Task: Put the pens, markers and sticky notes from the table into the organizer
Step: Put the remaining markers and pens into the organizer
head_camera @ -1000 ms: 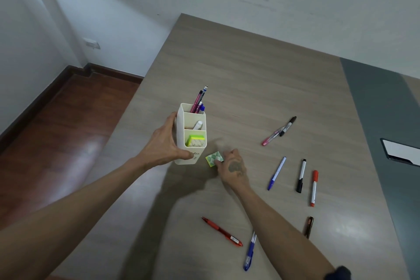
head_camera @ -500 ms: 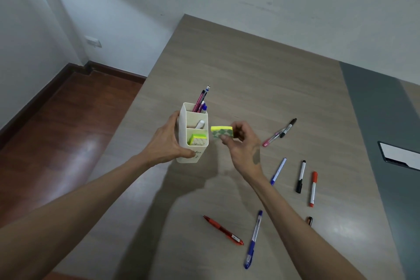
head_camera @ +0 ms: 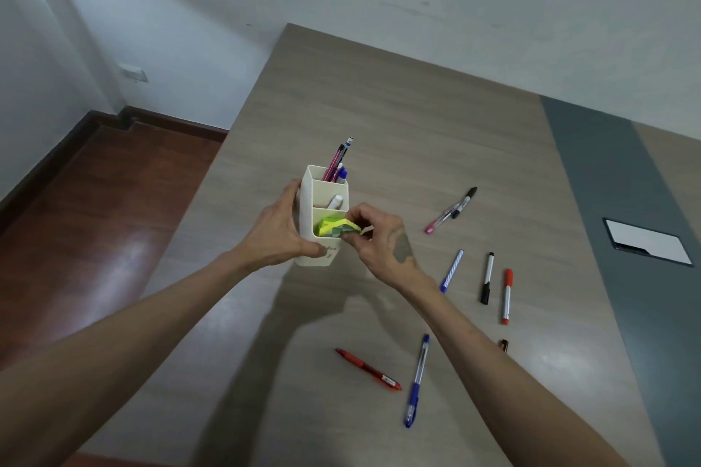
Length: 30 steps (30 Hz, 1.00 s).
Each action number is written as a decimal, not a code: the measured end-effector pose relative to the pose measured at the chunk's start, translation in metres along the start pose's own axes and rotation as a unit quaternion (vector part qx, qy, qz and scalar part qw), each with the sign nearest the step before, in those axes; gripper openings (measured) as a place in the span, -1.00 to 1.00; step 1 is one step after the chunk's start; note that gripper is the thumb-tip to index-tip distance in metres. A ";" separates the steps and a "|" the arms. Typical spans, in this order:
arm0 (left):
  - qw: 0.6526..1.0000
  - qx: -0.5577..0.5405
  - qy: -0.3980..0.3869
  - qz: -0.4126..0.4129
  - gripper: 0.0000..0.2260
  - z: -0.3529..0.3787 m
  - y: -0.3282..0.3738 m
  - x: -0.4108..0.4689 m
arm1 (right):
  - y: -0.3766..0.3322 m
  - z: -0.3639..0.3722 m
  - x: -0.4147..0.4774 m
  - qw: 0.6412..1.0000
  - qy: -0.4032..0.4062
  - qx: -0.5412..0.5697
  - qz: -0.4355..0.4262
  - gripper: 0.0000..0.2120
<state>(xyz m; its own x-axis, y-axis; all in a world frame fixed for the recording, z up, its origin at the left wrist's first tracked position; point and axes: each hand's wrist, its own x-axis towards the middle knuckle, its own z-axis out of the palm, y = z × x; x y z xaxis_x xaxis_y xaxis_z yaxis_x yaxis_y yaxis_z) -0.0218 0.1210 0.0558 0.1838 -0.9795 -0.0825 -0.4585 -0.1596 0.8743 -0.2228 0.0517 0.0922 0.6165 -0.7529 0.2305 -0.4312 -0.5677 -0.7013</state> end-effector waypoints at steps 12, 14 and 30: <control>1.000 -0.001 -0.002 0.001 0.02 -0.006 0.004 -0.011 | 0.041 0.001 -0.069 0.975 -0.131 -0.132 0.118 -0.83; 1.000 0.001 -0.003 0.001 0.03 -0.007 0.004 -0.014 | 0.057 0.010 -0.108 0.921 -0.288 -0.196 0.177 -0.79; 1.000 0.001 -0.019 0.006 0.03 0.004 0.016 -0.036 | 0.041 -0.050 -0.110 0.977 0.054 -0.021 0.207 -0.75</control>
<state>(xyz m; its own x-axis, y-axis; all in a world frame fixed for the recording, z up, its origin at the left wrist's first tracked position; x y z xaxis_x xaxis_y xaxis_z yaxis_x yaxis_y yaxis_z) -0.0389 0.1531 0.0704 0.1449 -0.9853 -0.0904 -0.4630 -0.1483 0.8739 -0.3412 0.0948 0.0721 0.3115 -0.9502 0.0046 -0.6565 -0.2187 -0.7219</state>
